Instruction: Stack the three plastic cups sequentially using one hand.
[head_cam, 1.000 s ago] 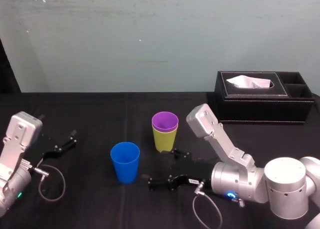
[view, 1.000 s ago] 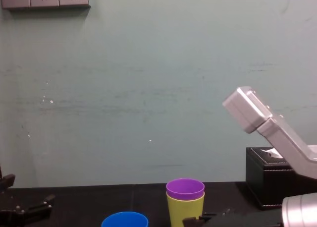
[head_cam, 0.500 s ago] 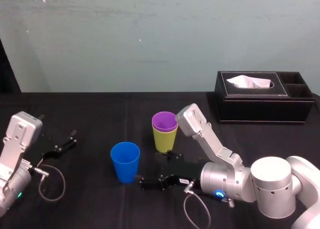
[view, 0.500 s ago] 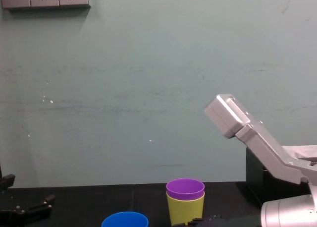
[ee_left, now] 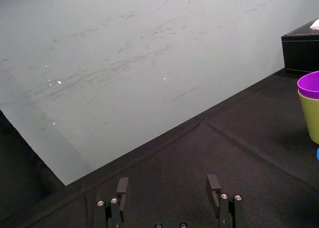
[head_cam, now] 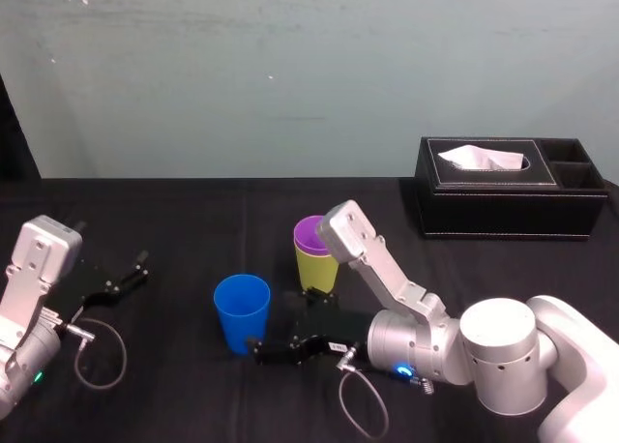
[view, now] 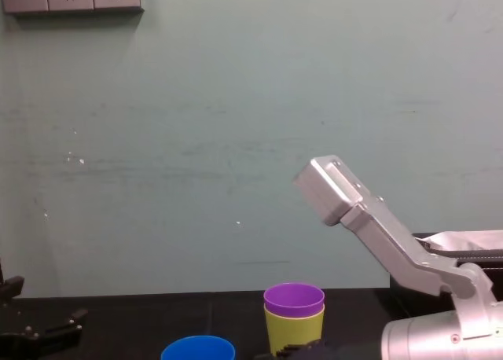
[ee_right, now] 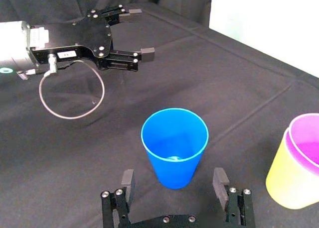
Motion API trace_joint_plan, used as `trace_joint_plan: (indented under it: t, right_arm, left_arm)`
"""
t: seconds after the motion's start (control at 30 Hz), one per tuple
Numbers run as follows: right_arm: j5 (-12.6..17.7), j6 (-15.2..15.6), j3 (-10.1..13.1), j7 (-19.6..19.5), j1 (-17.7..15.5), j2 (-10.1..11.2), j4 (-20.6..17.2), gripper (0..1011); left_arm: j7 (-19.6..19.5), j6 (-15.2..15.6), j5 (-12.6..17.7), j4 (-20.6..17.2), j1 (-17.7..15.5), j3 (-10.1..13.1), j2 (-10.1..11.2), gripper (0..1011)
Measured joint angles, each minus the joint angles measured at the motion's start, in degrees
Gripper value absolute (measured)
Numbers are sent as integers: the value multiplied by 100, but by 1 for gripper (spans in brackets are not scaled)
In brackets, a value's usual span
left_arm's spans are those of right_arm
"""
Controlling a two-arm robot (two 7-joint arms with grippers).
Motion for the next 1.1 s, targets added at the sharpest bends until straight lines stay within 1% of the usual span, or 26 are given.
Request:
trace_joint_plan:
  t: [0.3,0.57,0.97,1.1]
  right_arm:
    - [-93,-109,-60,17,95,-141,212,1003]
    - [-130,-117,-80,27,147,-260,332,1003]
    - [-200,-152,-110,33,197,-381,499,1003]
    - [-242,-192,-119,36,229,-429,614,1003]
  left_arm:
    - [0,0,0,0,0,0,0,1000]
    - [0,0,0,0,0,0,0,1000]
    - [0,0,0,0,0,0,0,1000]
    - [0,0,0,0,0,0,0,1000]
